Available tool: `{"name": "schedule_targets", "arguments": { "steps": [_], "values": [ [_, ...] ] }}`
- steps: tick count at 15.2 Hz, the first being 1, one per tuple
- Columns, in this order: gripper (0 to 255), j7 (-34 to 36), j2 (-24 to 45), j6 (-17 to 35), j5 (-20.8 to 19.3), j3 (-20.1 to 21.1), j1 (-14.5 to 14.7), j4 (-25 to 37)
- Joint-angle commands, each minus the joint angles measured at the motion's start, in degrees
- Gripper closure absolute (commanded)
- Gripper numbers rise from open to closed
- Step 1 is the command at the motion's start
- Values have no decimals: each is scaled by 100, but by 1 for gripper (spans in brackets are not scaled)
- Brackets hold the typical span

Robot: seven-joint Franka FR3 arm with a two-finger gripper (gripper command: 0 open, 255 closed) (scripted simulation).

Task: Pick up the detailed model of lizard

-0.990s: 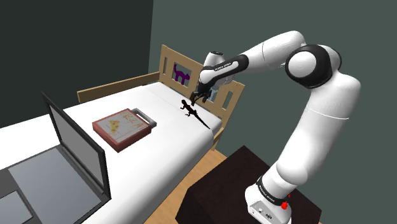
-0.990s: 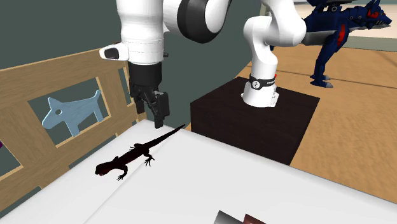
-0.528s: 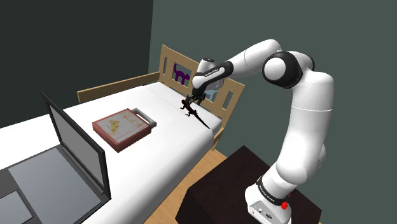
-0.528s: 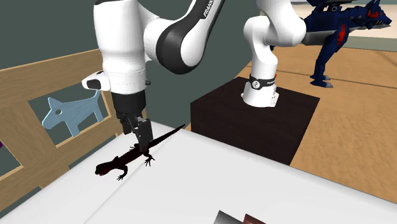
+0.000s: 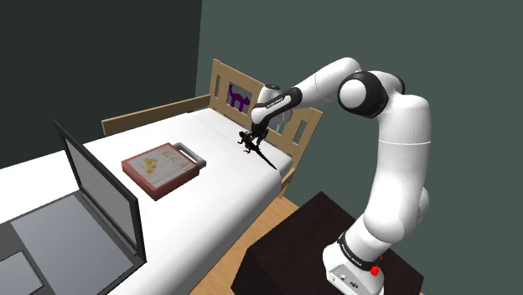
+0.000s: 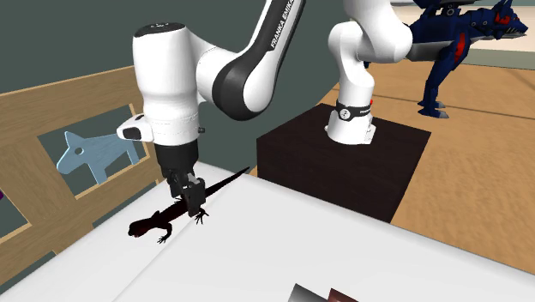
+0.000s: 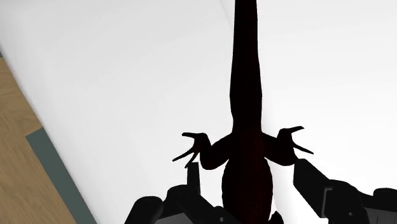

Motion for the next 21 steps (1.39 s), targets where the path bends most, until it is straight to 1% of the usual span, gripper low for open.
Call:
{"name": "schedule_targets", "arguments": {
  "steps": [1, 9, 21],
  "values": [
    [255, -2, 13, 14, 0, -2, -3, -5],
    [255, 3, 6, 17, -1, -2, 1, -15],
    [255, 1, -635, -679, -23, -19, 16, 40]
  ]
}}
